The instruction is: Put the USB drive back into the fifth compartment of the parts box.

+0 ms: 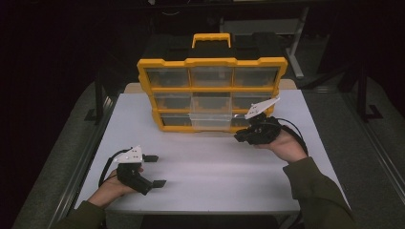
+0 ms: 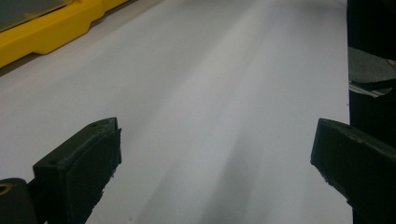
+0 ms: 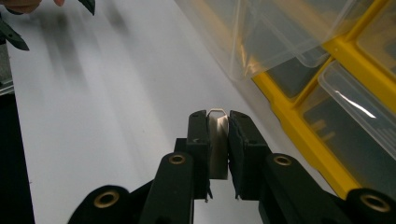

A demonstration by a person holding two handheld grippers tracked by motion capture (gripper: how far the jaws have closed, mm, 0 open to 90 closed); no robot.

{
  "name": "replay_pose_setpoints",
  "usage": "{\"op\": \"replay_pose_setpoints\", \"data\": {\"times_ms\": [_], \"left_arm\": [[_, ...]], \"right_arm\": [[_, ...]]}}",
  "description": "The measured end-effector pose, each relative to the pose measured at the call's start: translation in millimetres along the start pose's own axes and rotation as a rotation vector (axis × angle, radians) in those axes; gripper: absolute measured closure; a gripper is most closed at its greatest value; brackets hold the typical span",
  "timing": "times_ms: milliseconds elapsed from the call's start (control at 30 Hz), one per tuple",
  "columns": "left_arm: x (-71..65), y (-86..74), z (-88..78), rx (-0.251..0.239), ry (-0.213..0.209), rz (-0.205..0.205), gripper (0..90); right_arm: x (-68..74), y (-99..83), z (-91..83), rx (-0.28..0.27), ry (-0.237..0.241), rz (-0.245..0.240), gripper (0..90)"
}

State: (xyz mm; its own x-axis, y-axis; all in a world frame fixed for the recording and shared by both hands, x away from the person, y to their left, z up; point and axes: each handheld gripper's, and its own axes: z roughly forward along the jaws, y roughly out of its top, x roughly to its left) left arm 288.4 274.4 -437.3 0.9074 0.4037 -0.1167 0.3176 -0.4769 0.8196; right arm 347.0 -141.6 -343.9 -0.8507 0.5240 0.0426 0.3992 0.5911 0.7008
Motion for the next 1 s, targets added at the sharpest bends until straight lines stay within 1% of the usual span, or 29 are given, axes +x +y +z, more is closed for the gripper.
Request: {"op": "replay_pose_setpoints", "data": {"times_ms": [133, 433, 1000], "left_arm": [[-0.1, -0.1, -0.2, 0.000, 0.001, 0.000, 1.1], [-0.3, 0.1, -0.1, -0.001, -0.001, 0.000, 1.1], [-0.8, 0.2, -0.5, -0.004, 0.002, -0.001, 1.1]], "right_arm": [[-0.5, 2.4, -3.0, 0.000, -0.004, -0.002, 77.7], [-2.9, 11.6, -15.6, -0.014, -0.015, -0.013, 77.7], [-11.1, 35.9, -45.6, -0.061, -0.032, -0.016, 77.7]]}}
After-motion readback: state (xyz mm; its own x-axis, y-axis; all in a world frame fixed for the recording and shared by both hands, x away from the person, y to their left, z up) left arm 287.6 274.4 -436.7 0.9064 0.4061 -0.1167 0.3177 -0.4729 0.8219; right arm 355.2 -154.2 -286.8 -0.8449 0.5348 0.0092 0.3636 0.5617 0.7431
